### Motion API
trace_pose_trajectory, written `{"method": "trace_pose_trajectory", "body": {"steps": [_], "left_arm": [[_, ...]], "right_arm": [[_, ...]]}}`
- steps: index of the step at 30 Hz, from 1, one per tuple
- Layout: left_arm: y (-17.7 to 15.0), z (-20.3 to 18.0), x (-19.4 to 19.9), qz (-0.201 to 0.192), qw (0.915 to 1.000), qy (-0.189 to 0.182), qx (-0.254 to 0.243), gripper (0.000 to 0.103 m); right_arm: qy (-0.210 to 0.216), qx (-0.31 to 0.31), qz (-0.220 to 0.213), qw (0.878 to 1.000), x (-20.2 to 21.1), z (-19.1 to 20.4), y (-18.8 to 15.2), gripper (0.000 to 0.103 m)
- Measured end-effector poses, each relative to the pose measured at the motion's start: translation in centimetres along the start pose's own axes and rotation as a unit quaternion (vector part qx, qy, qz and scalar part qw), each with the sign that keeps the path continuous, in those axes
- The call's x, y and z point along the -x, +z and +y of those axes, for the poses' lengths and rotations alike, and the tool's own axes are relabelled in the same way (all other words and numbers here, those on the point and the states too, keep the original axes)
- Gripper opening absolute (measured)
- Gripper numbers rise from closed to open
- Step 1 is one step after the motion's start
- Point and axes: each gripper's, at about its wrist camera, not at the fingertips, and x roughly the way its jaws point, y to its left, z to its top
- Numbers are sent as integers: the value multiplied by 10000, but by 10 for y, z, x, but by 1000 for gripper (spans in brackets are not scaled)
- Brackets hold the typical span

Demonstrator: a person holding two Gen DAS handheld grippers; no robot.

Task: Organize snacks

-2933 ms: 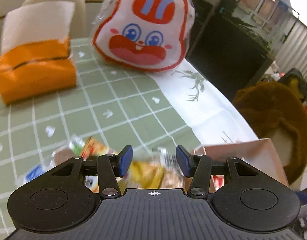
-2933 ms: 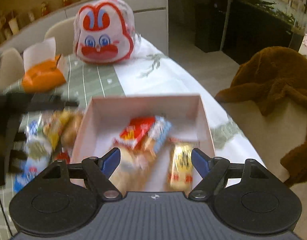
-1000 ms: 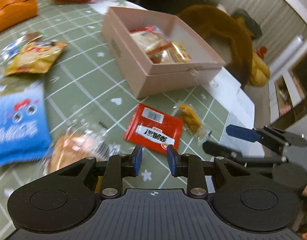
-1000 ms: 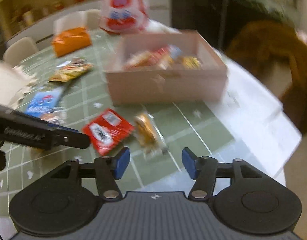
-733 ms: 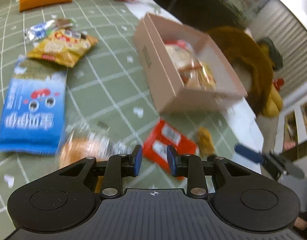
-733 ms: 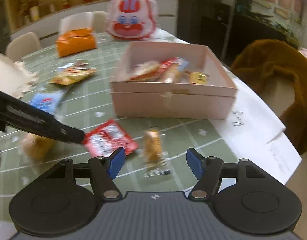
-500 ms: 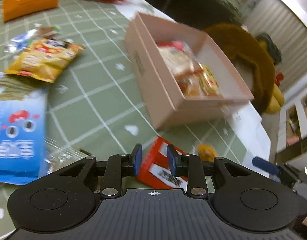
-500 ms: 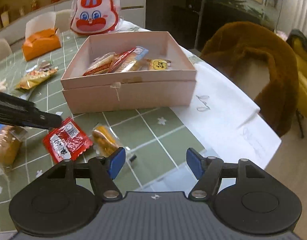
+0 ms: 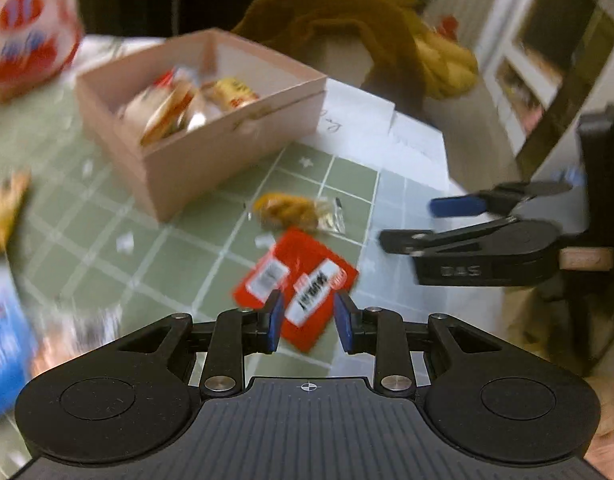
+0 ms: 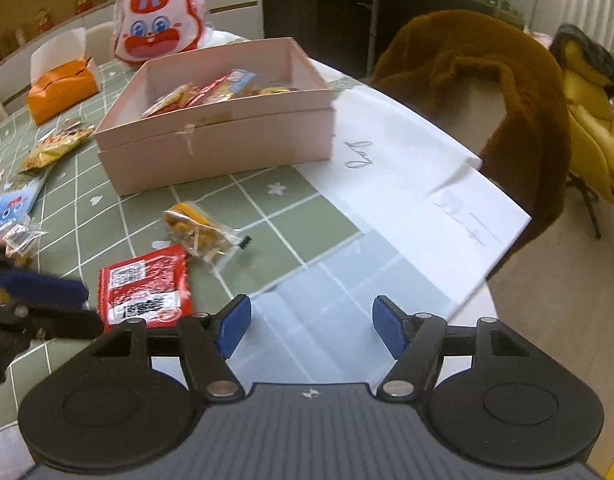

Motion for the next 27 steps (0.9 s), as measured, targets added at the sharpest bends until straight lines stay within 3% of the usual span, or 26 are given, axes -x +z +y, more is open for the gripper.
{"method": "trace_pose_trajectory", "body": {"steps": [4, 6, 7, 10, 14, 20, 27], "left_arm": [[10, -14, -29, 515, 9960, -26, -726, 34], [8, -24, -31, 511, 9919, -140, -1152, 53], [8, -28, -32, 571, 9898, -243, -1279, 57], [10, -24, -32, 492, 9918, -254, -1152, 57], [16, -15, -41, 477, 9928, 239, -1071, 54], [31, -5, -57, 620, 9931, -253, -963, 68], [35, -18, -63, 741, 9904, -57, -1161, 72]], "right_arm": [[-97, -218, -17, 9997, 7, -13, -3, 68], [-157, -303, -35, 9994, 11, -19, -5, 68], [-182, -357, -40, 9992, 13, -23, -6, 68], [-211, -525, -24, 9984, 18, -32, -10, 68], [-240, -659, -8, 9975, 20, -39, -16, 68], [-209, -694, 71, 9973, 19, -39, -18, 68], [-263, -682, 91, 9973, 20, -37, -19, 68]]}}
